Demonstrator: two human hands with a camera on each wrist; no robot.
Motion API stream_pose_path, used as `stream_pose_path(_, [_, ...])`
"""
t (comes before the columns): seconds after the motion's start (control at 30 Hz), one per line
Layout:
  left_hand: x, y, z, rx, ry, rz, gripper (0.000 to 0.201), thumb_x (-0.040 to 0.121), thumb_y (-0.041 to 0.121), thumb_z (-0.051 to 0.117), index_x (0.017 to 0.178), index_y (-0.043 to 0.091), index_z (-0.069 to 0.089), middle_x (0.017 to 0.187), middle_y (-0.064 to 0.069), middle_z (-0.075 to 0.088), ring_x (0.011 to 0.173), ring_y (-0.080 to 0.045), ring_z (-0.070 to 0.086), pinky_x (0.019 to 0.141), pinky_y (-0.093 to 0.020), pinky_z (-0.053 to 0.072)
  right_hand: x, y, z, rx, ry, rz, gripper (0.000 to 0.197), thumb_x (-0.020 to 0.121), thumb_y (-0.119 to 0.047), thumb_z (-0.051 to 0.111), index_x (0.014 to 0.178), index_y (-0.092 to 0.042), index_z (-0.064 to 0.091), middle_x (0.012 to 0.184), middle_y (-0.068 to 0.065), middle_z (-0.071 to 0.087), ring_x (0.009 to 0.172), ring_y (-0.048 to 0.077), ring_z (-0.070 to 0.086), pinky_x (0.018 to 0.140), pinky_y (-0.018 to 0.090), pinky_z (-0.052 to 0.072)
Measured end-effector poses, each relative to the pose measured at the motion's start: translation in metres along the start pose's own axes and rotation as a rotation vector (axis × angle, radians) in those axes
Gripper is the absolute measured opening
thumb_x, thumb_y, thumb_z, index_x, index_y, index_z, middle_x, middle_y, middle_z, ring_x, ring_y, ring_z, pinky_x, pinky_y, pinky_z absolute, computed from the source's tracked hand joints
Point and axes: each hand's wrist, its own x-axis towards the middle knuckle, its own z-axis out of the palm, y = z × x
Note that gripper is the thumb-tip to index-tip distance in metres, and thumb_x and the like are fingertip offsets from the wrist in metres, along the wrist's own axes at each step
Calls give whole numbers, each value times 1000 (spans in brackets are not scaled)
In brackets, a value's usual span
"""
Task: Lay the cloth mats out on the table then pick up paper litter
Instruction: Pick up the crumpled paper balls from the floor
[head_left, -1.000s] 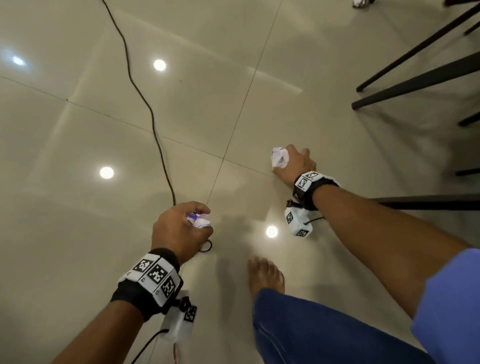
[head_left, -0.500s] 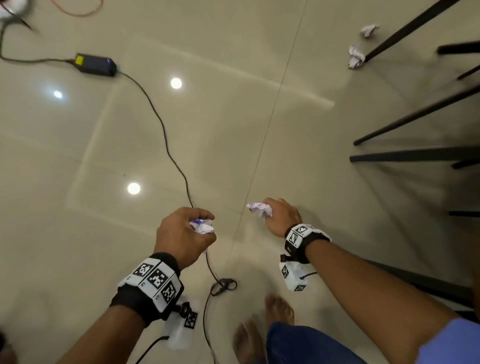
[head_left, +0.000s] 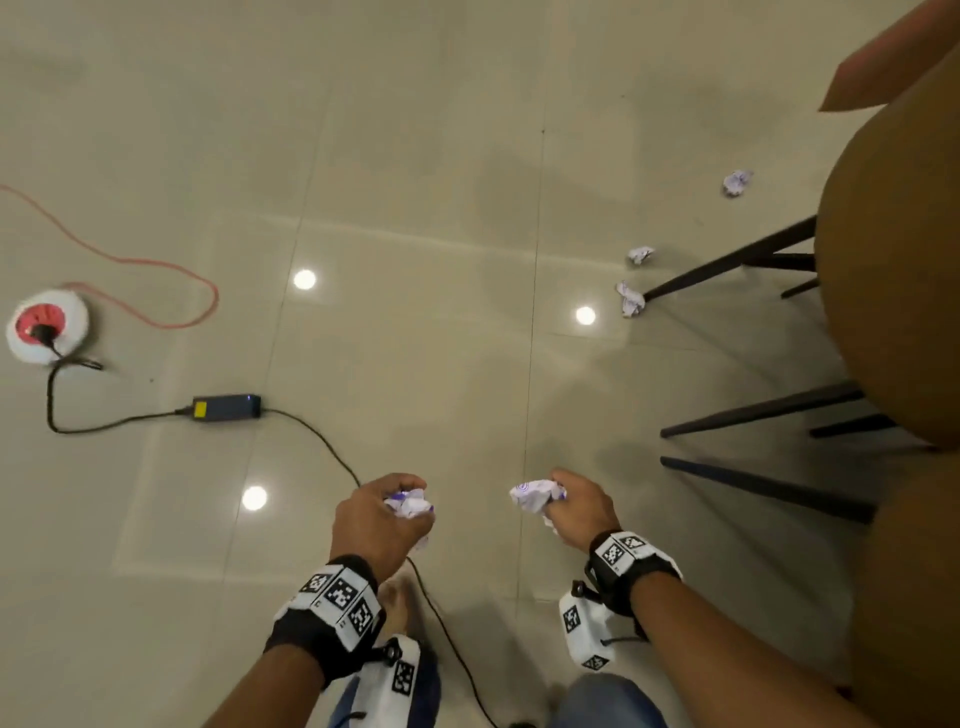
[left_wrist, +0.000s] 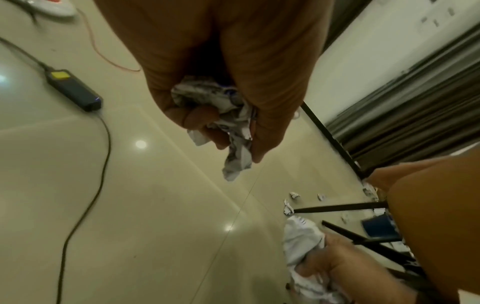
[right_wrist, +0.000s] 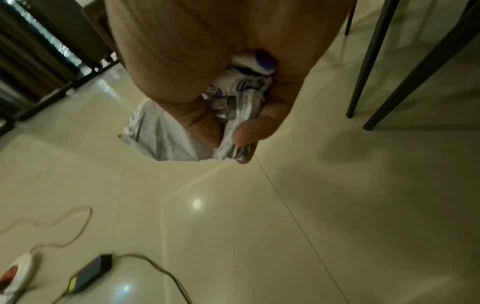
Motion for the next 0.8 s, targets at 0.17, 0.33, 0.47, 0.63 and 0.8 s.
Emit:
stream_pose_path(0.17, [69, 83, -43, 160, -88, -12, 24, 66, 17, 81, 86, 29, 74, 85, 8, 73, 73, -8, 65, 68, -19, 49, 43, -73, -75, 84, 46, -5, 13, 76, -22, 60, 78, -12, 53, 72, 3, 66, 76, 27, 64, 67, 33, 51])
stream_pose_path(0.33, [143, 203, -52, 324, -143, -32, 27, 60, 35, 88, 80, 28, 71, 77, 7, 70, 70, -9, 64, 56, -17, 43, 103, -112, -168, 230, 80, 75, 16, 69, -27, 64, 68, -16, 53, 73, 2, 62, 70, 23, 59, 64, 31, 46])
stream_pose_path(0.47, [213, 311, -26, 422, -162, -12, 43, 58, 58, 82, 70, 20, 67, 59, 3, 69, 66, -13, 65, 62, -24, 49, 175, -115, -237, 360, 73, 269, 17, 69, -35, 63, 79, -22, 60, 79, -1, 67, 76, 23, 64, 76, 31, 54])
stream_pose_path(0.63, [313, 424, 42, 649, -181, 137, 32, 66, 52, 75, 63, 21, 66, 60, 7, 67, 64, -17, 64, 63, -25, 49, 267, -116, -305, 397, 67, 383, 35, 62, -55, 77, 82, -27, 68, 88, -1, 70, 84, 23, 66, 77, 29, 52])
stream_pose_path(0.8, [384, 500, 116, 736, -306, 247, 8, 62, 21, 73, 62, 18, 65, 60, 5, 65, 63, -20, 62, 56, -22, 40, 325, -106, -345, 391, 224, 537, 37, 73, -54, 65, 86, -19, 70, 88, 4, 68, 87, 29, 64, 75, 30, 50])
